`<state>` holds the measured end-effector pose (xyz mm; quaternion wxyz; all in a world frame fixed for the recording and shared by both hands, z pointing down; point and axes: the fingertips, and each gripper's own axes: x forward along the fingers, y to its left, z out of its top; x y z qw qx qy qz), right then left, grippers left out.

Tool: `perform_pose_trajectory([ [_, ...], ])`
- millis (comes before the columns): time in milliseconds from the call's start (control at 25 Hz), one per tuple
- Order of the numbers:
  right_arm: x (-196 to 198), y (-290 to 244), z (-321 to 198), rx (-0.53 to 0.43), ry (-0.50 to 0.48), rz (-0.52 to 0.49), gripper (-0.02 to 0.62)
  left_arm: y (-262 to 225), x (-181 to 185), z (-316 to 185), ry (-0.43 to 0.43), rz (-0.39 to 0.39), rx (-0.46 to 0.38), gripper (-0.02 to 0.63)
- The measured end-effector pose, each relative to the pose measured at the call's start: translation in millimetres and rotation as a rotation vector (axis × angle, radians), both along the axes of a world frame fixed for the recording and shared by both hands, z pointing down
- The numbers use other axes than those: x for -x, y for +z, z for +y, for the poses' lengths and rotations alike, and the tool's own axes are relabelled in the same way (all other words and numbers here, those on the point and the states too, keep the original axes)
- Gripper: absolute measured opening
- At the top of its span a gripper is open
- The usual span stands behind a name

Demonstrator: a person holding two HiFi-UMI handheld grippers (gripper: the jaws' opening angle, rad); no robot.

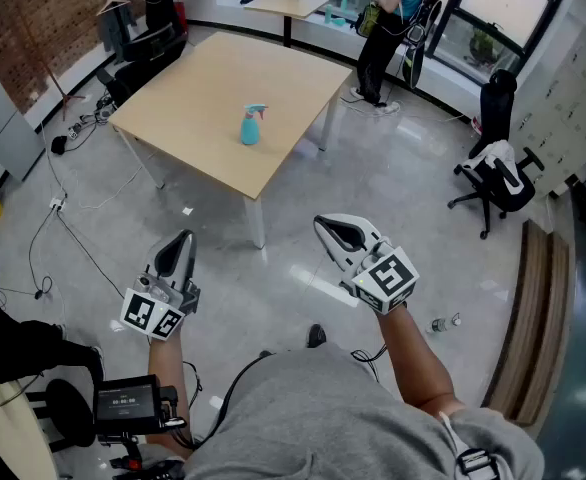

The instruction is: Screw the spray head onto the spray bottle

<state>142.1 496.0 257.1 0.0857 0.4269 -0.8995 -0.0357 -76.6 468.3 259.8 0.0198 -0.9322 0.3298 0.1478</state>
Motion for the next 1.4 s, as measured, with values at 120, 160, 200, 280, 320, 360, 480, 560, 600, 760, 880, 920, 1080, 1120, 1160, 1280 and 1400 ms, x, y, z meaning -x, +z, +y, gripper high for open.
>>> perform_pose_trajectory([
  [120,-1.9,1.5,1.5,0.003,0.003,0.001,0.005,2.5,-2.3,1.7,0.004,0.001,0.005,0.011],
  [160,-2.3,1.7,2.1,0.004,0.005,0.0,0.005,3.3,-2.7,2.2,0.005,0.001,0.007,0.011],
  [200,-2.7,1.6,3.0,0.004,0.007,-0.001,0.005,3.7,-3.1,3.0,0.006,0.001,0.008,0.011],
  [280,-4.5,0.4,7.3,0.007,0.013,-0.003,0.006,3.2,-4.7,6.9,0.009,0.001,0.009,0.011],
  [320,-5.8,-0.2,10.6,0.008,0.015,-0.004,0.006,2.6,-5.8,10.1,0.01,0.001,0.01,0.011],
  [360,-7.0,-0.5,13.9,0.008,0.016,-0.005,0.005,2.3,-6.9,13.5,0.011,0.0,0.011,0.011],
  [480,-9.3,1.7,19.5,0.008,0.019,-0.007,0.006,4.1,-8.6,19.3,0.012,-0.003,0.015,0.011],
  [560,-8.1,2.6,20.0,0.012,0.02,-0.01,0.005,5.5,-7.7,19.9,0.012,-0.004,0.02,0.011],
  [600,-6.6,2.5,19.6,0.014,0.02,-0.014,0.006,5.8,-6.4,19.5,0.013,-0.004,0.022,0.011],
  [760,-6.6,2.0,19.1,0.021,0.033,-0.052,0.006,8.3,-3.5,19.0,0.012,-0.006,0.029,0.011],
  [880,-9.4,2.3,18.2,0.01,0.035,-0.085,0.006,11.7,-5.4,17.3,0.014,-0.006,0.037,0.011],
  [920,-8.7,2.6,17.4,0.004,0.03,-0.091,0.006,12.5,-5.4,15.9,0.016,-0.006,0.04,0.011],
  [1080,-5.1,6.5,17.9,0.001,0.027,-0.095,0.006,16.3,-5.0,15.9,0.025,-0.004,0.049,0.011],
  [1120,-4.5,7.5,17.8,0.003,0.028,-0.095,0.006,17.5,-4.9,15.8,0.028,-0.004,0.051,0.011],
  [1160,-4.0,8.3,17.1,0.004,0.03,-0.095,0.006,18.5,-4.9,15.1,0.03,-0.005,0.052,0.011],
  [1280,-0.9,9.0,13.3,0.002,0.038,-0.092,0.006,18.7,-2.7,11.3,0.038,-0.003,0.051,0.011],
  [1400,7.6,9.5,10.8,-0.003,0.047,-0.09,0.006,19.3,6.2,9.2,0.046,0.001,0.049,0.011],
])
